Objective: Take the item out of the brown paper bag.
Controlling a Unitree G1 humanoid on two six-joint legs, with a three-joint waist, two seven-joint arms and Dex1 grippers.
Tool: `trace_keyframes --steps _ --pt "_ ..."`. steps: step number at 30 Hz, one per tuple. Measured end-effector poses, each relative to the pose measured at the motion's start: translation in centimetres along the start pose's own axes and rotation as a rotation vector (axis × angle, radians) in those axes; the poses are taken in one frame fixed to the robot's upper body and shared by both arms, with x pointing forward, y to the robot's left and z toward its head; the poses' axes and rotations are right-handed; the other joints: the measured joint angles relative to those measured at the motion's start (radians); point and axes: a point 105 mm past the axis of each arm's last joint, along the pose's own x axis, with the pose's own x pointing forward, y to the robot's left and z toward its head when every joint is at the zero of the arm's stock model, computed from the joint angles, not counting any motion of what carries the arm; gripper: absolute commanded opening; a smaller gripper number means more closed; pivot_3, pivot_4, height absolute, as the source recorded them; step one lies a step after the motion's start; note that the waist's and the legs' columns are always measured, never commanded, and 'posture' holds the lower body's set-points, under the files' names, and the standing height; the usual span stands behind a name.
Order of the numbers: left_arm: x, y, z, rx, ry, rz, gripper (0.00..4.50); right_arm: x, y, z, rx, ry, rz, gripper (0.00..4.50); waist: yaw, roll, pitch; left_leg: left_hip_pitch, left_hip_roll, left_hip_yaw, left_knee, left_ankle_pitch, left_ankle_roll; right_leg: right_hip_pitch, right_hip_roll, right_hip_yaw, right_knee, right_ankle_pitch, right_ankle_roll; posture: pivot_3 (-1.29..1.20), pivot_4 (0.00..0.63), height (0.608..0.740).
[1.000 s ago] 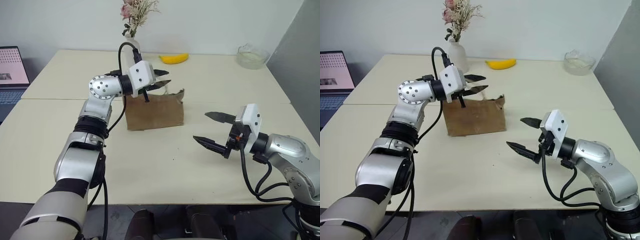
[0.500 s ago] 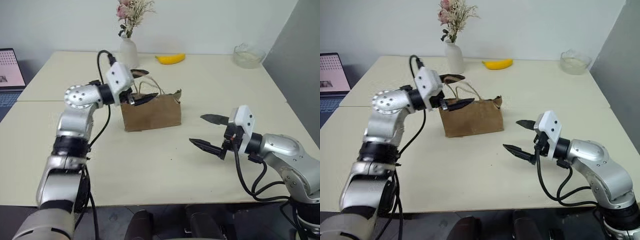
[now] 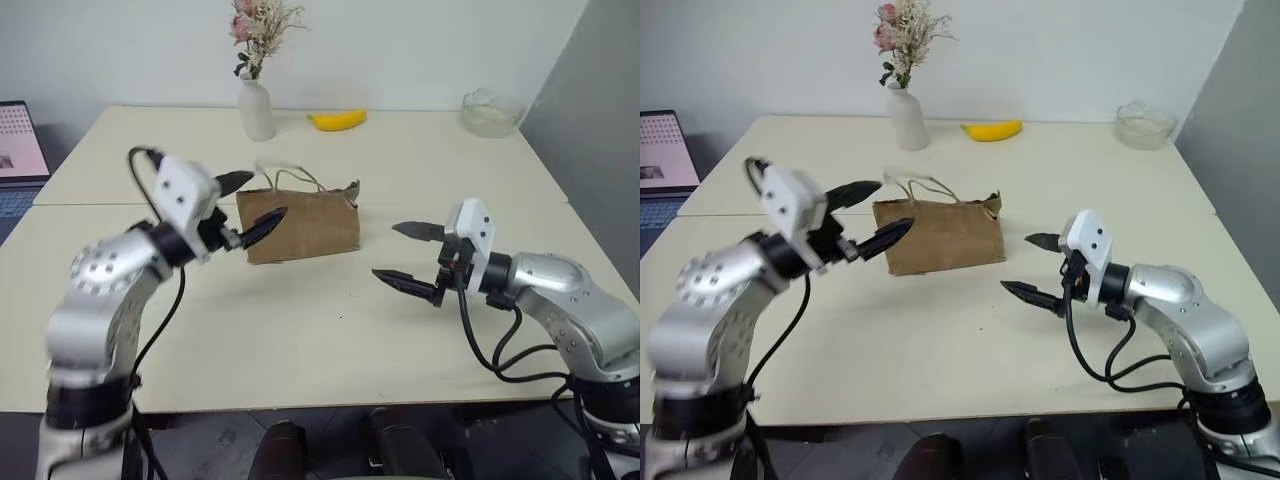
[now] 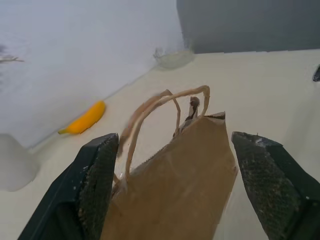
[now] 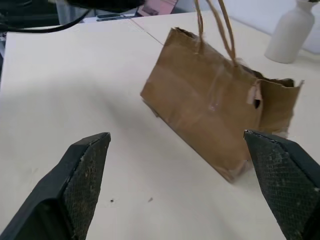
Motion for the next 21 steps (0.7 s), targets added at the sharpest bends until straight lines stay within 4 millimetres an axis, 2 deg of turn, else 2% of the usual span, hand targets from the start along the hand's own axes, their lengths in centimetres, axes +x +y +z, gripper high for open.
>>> trace_keyframes --steps 2,6,9,12,17,21 --pt "-1.6 -1.6 -0.7 -0.083 0.015 0.054 3.82 0.6 -0.9 0.5 -0.004 -0.021 -0.012 3.84 0.001 0.000 0.000 0.000 0.000 0.000 0.000 0.000 0.000 0.000 0.000 0.000 0.001 0.000 0.000 0.00 0.150 0.740" --pt "-5.0 -4.4 -2.2 -0.187 0.074 0.182 3.82 2.5 -3.6 1.9 -0.050 -0.055 -0.039 2.43 0.002 -0.001 -0.001 0.004 -0.001 0.001 0.000 0.000 0.000 0.002 0.000 0.001 0.002 0.000 0.000 0.00 0.150 0.740" --pt "-6.3 -5.4 -3.1 -0.213 0.124 0.230 3.82 4.1 -5.9 2.2 -0.103 -0.042 -0.056 1.28 0.004 -0.001 -0.001 0.008 -0.001 0.000 0.000 0.000 0.000 0.006 0.000 0.000 0.002 -0.001 -0.002 0.00 0.150 0.740" --pt "-6.5 -5.6 -2.8 -0.198 0.112 0.259 3.82 6.5 -7.6 3.0 -0.169 -0.037 -0.052 0.18 0.006 0.000 0.000 0.016 -0.001 0.001 -0.001 0.000 0.000 0.013 0.001 0.000 0.001 -0.005 -0.009 0.00 0.150 0.740" --pt "-7.1 -6.1 -2.8 -0.191 0.109 0.264 3.82 11.1 -10.7 4.5 -0.347 0.067 -0.088 0.08 -0.003 0.000 0.000 0.016 -0.001 0.001 -0.004 0.000 0.000 0.013 0.000 0.000 0.000 -0.007 -0.013 0.00 0.150 0.740" --pt "-7.7 -6.4 -3.1 -0.181 0.136 0.248 3.82 13.5 -10.7 3.7 -0.449 0.171 -0.090 0.08 -0.004 0.000 0.000 0.017 -0.001 0.000 -0.010 0.000 0.000 0.012 0.000 -0.001 -0.001 -0.007 -0.014 0.00 0.150 0.740"
